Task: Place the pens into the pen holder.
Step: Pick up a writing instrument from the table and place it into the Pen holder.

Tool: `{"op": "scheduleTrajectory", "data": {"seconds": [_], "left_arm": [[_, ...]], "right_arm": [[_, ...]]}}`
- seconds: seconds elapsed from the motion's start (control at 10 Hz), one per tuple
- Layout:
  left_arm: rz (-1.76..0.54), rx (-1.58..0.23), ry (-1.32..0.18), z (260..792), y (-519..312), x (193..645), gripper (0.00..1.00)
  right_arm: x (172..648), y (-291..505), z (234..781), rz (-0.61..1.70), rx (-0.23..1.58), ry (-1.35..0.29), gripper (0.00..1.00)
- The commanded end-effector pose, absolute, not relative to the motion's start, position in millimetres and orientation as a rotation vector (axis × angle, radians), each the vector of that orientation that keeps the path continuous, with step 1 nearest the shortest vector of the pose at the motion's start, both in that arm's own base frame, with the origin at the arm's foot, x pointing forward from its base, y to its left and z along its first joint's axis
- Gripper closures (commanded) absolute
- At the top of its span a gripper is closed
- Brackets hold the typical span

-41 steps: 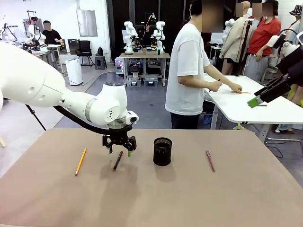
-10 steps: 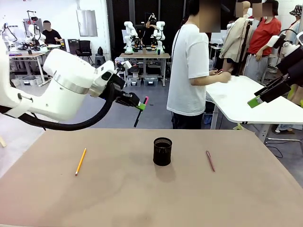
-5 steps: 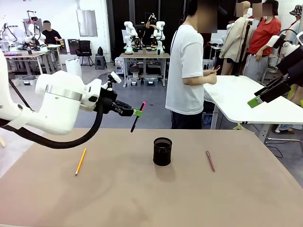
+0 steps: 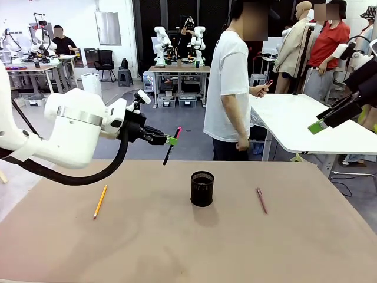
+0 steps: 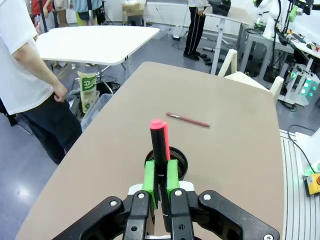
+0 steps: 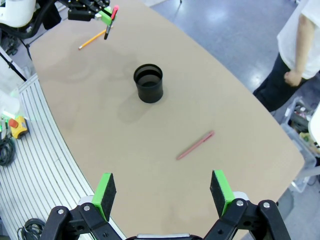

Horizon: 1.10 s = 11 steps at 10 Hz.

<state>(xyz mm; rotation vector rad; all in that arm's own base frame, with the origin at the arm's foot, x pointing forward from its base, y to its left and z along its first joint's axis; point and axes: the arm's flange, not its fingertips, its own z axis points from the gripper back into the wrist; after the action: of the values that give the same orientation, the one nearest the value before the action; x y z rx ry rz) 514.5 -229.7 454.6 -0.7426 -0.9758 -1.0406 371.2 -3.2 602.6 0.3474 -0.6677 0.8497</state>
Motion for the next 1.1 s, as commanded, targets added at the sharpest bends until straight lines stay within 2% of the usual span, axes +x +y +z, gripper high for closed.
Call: {"op": "scheduleTrajectory", "data": {"seconds": [0.0, 0.2, 0.3, 0.5, 0.8, 1.0], "left_arm": [[-1.043, -0.742, -0.981, 454.6, -229.8, 514.5, 1.0], [-1.123, -0.896, -1.021, 436.8, -244.1, 519.7, 1.0], [-1.173, -0.888, -1.041, 427.8, -248.7, 532.4, 1.0], [-1.214, -1.015, -1.1, 412.6, -262.0, 550.1, 1.0], [-1.279, -1.115, -1.093, 374.2, -285.6, 578.2, 1.0], [-1.311, -1.149, -1.098, 362.0, -297.0, 580.8, 1.0]], "right_arm": [[370.8, -2.9, 603.7, 0.853, 0.358, -0.676, 0.0], [370.8, -2.9, 603.7, 0.853, 0.358, -0.676, 0.0], [370.8, -2.9, 603.7, 0.853, 0.358, -0.676, 0.0], [370.8, -2.9, 603.7, 0.853, 0.358, -0.676, 0.0], [370.8, -2.9, 603.7, 0.853, 0.358, -0.676, 0.0], [370.8, -2.9, 603.7, 0.853, 0.358, -0.676, 0.0]]}}
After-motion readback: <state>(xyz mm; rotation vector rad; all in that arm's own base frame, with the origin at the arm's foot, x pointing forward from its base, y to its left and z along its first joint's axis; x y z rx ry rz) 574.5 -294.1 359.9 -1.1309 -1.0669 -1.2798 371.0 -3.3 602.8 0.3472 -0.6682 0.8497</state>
